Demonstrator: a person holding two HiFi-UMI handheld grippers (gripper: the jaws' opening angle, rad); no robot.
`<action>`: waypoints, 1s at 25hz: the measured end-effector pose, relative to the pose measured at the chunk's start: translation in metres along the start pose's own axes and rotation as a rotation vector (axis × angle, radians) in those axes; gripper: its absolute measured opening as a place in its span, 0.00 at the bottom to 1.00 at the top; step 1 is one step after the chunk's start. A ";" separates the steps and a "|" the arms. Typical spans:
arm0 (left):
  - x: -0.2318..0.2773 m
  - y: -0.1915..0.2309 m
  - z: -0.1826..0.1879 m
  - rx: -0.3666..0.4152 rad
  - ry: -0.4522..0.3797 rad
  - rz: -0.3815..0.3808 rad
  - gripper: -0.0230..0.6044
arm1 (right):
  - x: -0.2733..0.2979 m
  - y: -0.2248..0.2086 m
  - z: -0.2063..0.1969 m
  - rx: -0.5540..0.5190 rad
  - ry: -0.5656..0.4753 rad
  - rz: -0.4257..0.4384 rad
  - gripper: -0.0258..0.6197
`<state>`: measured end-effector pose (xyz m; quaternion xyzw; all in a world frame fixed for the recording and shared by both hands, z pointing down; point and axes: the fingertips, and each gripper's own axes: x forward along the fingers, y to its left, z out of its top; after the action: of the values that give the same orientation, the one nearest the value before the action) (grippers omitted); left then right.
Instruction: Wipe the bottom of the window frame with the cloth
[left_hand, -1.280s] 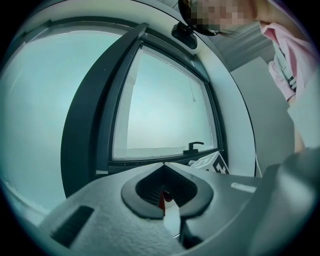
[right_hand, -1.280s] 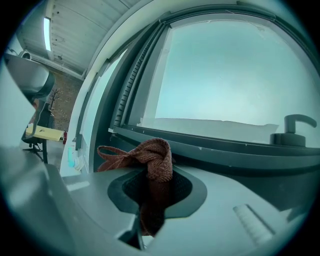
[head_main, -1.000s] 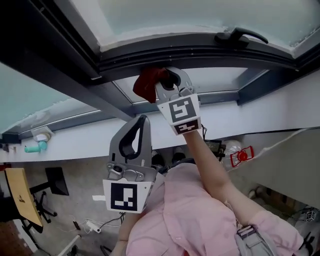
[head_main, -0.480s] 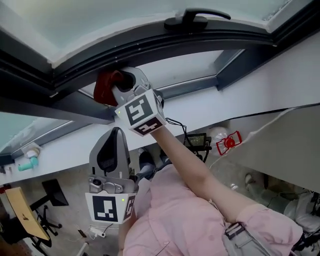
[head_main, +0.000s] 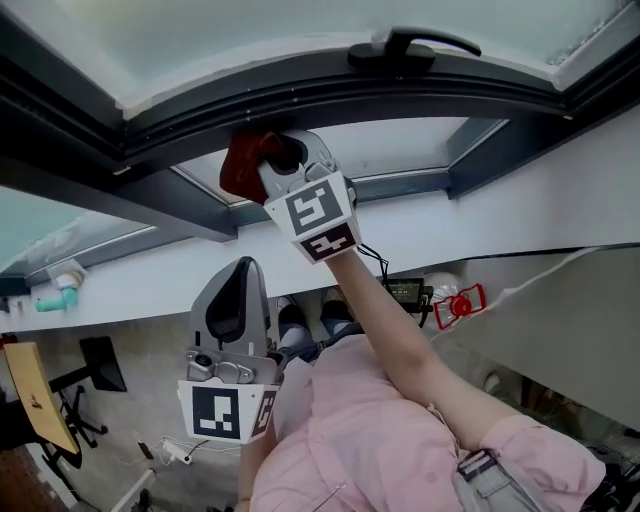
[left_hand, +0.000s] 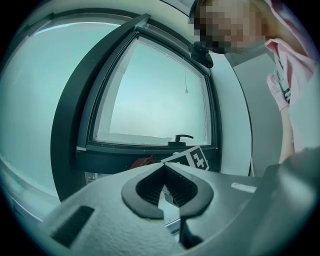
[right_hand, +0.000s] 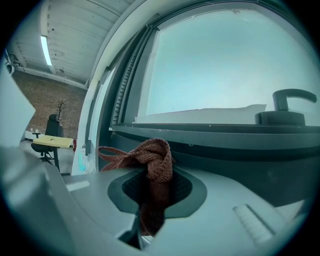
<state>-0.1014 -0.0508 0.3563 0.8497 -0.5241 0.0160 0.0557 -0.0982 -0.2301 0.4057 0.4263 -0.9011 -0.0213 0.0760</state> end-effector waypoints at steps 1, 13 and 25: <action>0.000 -0.002 0.000 0.000 -0.003 0.001 0.03 | -0.002 -0.002 0.000 -0.001 0.003 0.000 0.14; 0.003 -0.008 -0.002 -0.005 -0.025 -0.017 0.04 | -0.012 -0.013 0.022 0.011 -0.072 -0.029 0.14; 0.009 0.017 0.010 -0.038 -0.054 -0.128 0.04 | -0.023 -0.033 0.018 -0.007 -0.025 -0.181 0.14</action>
<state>-0.1127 -0.0671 0.3479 0.8804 -0.4702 -0.0205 0.0588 -0.0620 -0.2338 0.3815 0.5053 -0.8598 -0.0367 0.0641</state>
